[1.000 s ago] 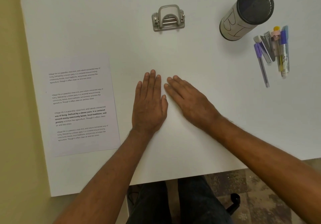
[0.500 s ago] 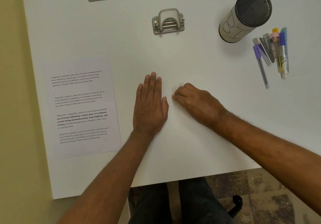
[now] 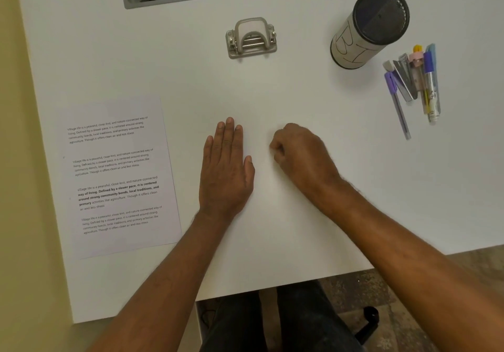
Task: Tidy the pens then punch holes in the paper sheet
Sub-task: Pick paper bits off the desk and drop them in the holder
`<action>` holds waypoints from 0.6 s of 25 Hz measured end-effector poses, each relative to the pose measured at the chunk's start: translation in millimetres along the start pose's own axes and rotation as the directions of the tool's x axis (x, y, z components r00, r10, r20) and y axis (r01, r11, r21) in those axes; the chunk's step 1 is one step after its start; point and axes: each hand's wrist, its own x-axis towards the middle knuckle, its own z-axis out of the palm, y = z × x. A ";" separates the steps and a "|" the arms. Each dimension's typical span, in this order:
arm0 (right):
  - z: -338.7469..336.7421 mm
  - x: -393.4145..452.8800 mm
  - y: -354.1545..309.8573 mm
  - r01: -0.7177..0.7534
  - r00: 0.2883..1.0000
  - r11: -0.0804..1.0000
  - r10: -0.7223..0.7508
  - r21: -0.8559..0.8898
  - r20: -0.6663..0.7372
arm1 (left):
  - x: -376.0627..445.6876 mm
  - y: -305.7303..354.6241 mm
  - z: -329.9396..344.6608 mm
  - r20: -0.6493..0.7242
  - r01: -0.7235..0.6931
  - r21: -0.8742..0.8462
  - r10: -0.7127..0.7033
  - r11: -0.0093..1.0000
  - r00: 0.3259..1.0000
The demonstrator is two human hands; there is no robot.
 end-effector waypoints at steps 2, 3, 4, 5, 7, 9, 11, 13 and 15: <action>-7.0 5.2 8.3 -0.260 0.962 0.896 0.272 0.359 0.018 | 1.4 0.9 -3.0 0.003 0.010 -0.053 -0.010 0.999 1.000; -11.9 7.0 12.5 -0.353 0.927 0.788 0.369 0.504 0.073 | 2.6 2.1 -5.3 0.001 0.021 -0.104 -0.021 0.994 1.000; -17.7 8.1 16.4 -0.411 0.895 0.671 0.427 0.617 0.132 | 4.7 4.2 -7.5 -0.005 0.033 -0.163 -0.034 0.986 0.999; -23.5 8.2 19.6 -0.438 0.871 0.546 0.455 0.714 0.186 | 7.8 7.0 -10.0 -0.015 0.042 -0.219 -0.047 0.975 0.999; -37.2 6.9 24.0 -0.437 0.843 0.303 0.466 0.847 0.268 | 19.5 16.6 -15.1 -0.050 0.047 -0.309 -0.065 0.950 0.997; -55.1 5.5 28.4 -0.425 0.829 0.162 0.465 0.891 0.310 | 38.8 30.9 -19.7 -0.091 0.037 -0.388 -0.079 0.921 0.993; -79.6 6.1 35.7 -0.396 0.834 0.127 0.465 0.910 0.298 | 64.8 50.1 -23.2 -0.100 0.021 -0.459 -0.075 0.888 0.992; -108.7 9.7 45.3 -0.348 0.848 0.159 0.474 0.924 0.238 | 93.8 71.6 -25.7 -0.085 -0.002 -0.501 -0.046 0.865 0.995; -138.9 17.1 54.0 -0.278 0.866 0.230 0.480 0.933 0.139 | 123.5 92.4 -25.8 -0.068 -0.036 -0.524 0.000 0.851 0.998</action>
